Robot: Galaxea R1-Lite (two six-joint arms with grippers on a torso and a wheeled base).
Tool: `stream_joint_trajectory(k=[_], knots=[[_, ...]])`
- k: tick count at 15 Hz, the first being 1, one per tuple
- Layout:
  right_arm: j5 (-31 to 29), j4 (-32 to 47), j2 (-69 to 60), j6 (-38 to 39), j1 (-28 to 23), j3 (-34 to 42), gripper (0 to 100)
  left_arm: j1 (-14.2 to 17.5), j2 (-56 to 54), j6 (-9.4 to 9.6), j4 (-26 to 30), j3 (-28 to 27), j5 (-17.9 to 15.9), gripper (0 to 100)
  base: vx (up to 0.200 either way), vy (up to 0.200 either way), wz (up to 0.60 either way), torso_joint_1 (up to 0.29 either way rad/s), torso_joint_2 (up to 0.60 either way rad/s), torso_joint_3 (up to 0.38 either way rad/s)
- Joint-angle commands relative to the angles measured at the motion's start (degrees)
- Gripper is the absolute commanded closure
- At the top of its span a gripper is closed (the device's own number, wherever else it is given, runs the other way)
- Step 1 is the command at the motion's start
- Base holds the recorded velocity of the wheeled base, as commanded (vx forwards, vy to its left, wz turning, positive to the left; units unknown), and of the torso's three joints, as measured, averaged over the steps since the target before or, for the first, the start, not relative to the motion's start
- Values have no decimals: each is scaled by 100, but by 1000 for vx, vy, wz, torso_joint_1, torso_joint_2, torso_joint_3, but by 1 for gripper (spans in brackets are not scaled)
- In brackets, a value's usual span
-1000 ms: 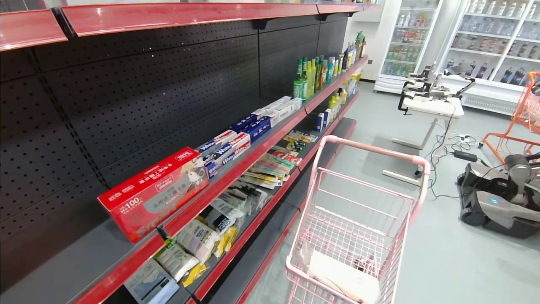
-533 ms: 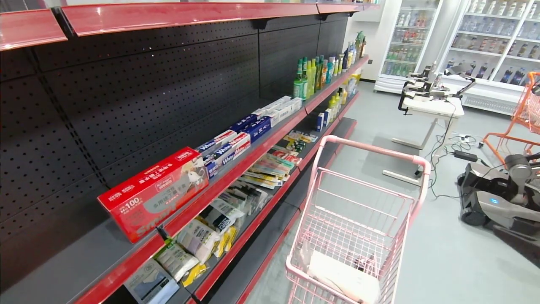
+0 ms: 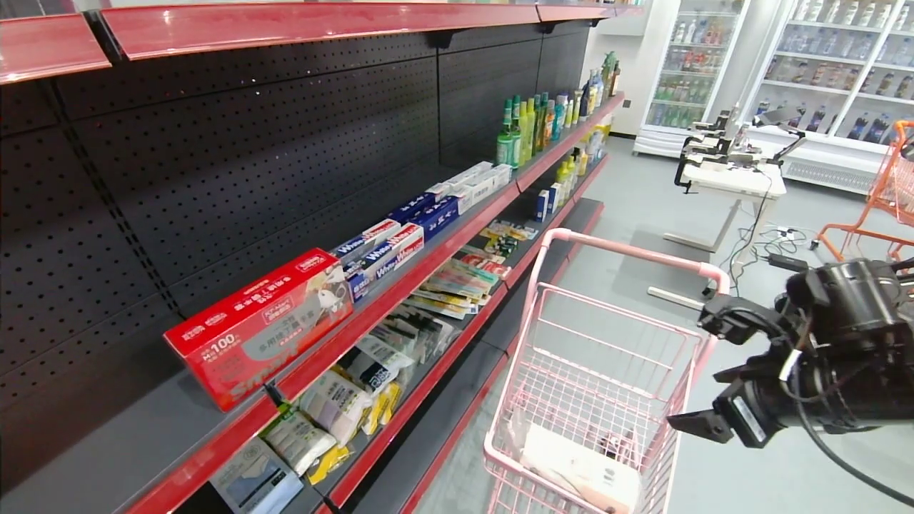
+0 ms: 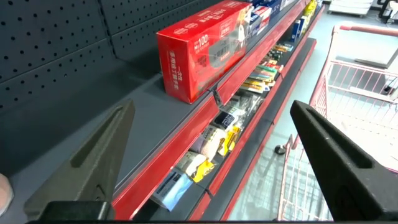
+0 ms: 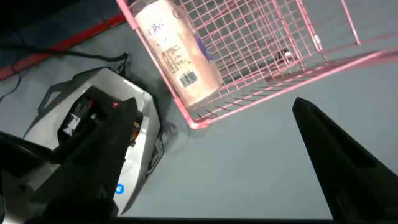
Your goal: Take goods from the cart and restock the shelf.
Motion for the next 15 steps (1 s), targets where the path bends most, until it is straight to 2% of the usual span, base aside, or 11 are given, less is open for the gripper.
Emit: stream_joint_trajectory(k=[1, 3, 5, 10, 15], knots=[[43, -132, 1203, -60, 442, -486, 0, 1, 7, 2, -4, 0, 1, 0, 0, 0, -600, -7, 7, -2], [52, -422, 1643, -60, 635, -539, 0, 1, 7, 2, -4, 0, -8, 0, 0, 0, -600, -5, 5, 2], [96, -844, 2021, -60, 881, -547, 0, -8, 7, 2, -4, 0, -8, 0, 0, 0, 0, 0, 0, 0], [254, -871, 2662, -43, 1417, -1057, 0, 1, 7, 2, -4, 0, 1, 0, 0, 0, 0, 0, 0, 0], [254, -1020, 3216, -60, 1734, -1198, 0, 1, 7, 2, -4, 0, 1, 0, 0, 0, 0, -39, 92, 47]])
